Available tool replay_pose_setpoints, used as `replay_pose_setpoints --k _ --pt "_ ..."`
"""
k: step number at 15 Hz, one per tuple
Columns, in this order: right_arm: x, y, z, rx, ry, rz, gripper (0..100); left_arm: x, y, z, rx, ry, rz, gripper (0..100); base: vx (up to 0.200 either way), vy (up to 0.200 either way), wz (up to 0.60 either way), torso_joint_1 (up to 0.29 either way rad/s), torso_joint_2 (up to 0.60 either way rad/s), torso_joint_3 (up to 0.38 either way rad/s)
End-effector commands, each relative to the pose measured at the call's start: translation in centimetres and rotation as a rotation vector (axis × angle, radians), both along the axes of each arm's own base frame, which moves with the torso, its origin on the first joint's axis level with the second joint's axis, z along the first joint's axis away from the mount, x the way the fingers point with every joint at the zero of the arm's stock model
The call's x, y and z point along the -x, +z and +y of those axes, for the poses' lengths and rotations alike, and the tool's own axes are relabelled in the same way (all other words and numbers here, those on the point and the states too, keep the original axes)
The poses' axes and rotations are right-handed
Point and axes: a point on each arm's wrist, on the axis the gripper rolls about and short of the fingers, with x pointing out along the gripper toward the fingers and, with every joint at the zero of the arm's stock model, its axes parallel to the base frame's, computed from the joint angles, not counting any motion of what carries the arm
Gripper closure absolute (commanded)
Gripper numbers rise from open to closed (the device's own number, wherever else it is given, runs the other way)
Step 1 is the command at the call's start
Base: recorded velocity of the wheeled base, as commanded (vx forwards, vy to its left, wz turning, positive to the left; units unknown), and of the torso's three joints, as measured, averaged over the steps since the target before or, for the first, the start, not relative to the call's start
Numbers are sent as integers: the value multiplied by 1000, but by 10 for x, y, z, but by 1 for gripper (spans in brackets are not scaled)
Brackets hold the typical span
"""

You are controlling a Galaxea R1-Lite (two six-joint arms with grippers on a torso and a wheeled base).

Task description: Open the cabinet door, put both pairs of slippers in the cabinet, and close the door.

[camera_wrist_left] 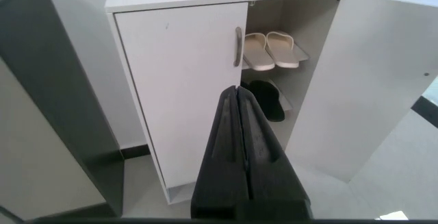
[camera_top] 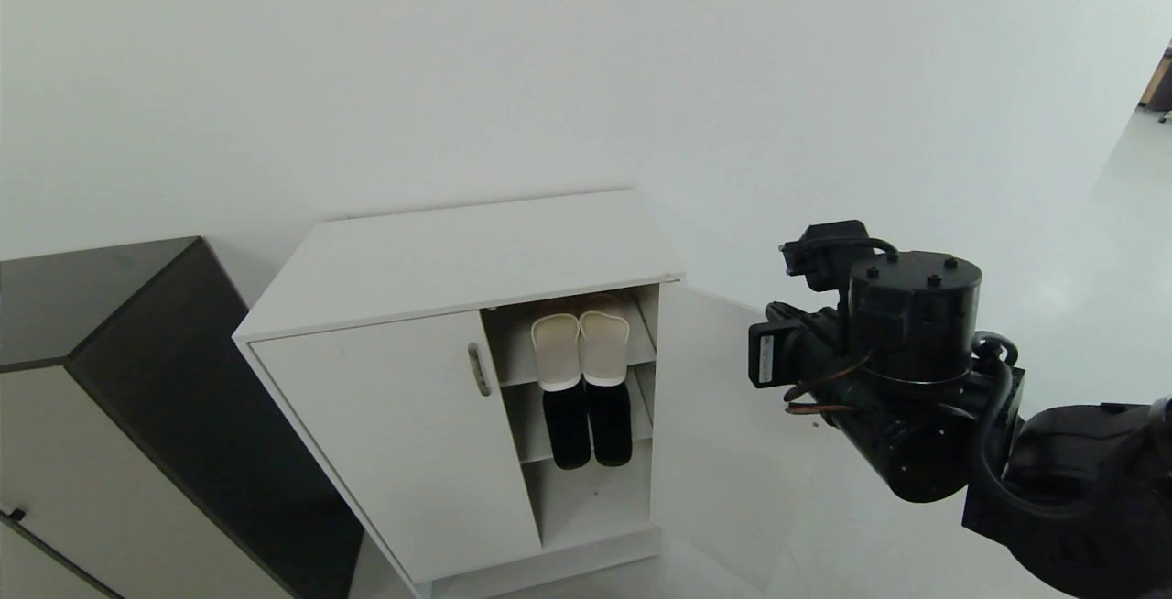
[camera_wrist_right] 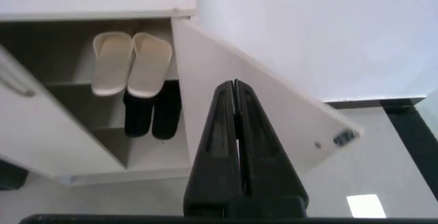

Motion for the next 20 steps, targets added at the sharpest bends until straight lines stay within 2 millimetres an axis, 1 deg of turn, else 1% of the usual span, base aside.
replay_pose_setpoints --k 1,2,4,5,6,8,11,12,13,18,20 --pt "-10 -3 -5 11 -30 11 100 0 0 0 1 0 -1 100 0 0 0 0 0 0" --pt "-19 -3 -11 17 -51 23 100 0 0 0 1 0 -1 100 0 0 0 0 0 0" --pt "-44 -4 -25 17 -95 45 100 0 0 0 1 0 -2 100 0 0 0 0 0 0" --pt "-50 -5 -28 14 -111 45 100 0 0 0 1 0 -1 100 0 0 0 0 0 0" --pt "-71 -10 -39 2 -147 53 100 0 0 0 1 0 -1 100 0 0 0 0 0 0" --pt "-87 -20 -48 -9 -145 82 100 0 0 0 1 0 -1 100 0 0 0 0 0 0" --pt "-107 -37 -56 -9 -150 121 100 0 0 0 1 0 -2 100 0 0 0 0 0 0" --pt "-111 -40 -58 -9 -160 125 100 0 0 0 1 0 -2 100 0 0 0 0 0 0" --pt "-120 -46 -62 -7 -171 135 100 0 0 0 1 0 -2 100 0 0 0 0 0 0" --pt "-133 -55 -72 -34 -177 153 100 0 0 0 1 0 -2 100 0 0 0 0 0 0" --pt "-134 -58 -72 -32 -179 158 100 0 0 0 1 0 -2 100 0 0 0 0 0 0"
